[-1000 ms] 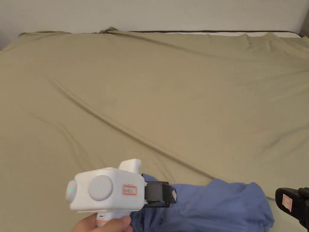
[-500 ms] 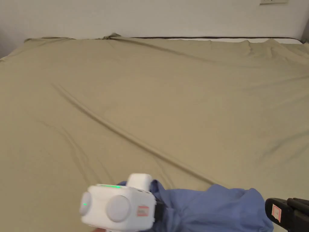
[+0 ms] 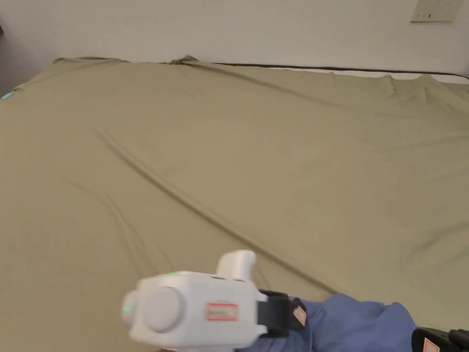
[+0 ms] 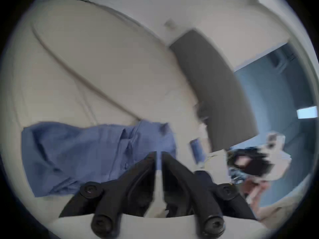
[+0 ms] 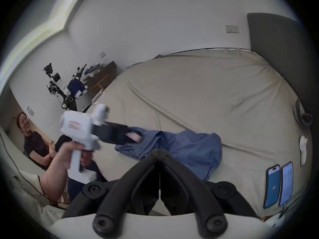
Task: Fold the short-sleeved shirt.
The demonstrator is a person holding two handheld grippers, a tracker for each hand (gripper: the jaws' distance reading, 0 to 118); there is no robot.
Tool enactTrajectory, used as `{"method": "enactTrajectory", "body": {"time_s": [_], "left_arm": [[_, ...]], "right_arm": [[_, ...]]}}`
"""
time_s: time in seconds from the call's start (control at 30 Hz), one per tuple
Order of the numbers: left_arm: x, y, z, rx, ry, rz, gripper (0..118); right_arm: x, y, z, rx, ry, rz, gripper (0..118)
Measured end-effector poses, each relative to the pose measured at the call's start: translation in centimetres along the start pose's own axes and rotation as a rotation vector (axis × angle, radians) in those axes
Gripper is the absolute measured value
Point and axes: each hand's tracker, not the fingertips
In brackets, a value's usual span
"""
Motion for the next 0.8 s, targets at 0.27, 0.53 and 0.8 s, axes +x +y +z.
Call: {"method": "enactTrajectory", "body": {"time_s": [0.27,0.53,0.8], "left_arm": [[-11.9,2.6,7.3,-0.022,0.396,0.168,118],[-13.2,-1.3,1.1,-0.188,0.593,0.037,118],[-8.6,-1.8,0.9,-0.093,0.682,-0.084,16]], "right_arm": [[-0.3,0.9,-0.5,0.039,0.038,-0.009,2],[-1.3,1.6,1.6,0.117,-0.082,0.033,2],[-0.5,1.8,2.0,0.128,-0.130,0.009,2]]}}
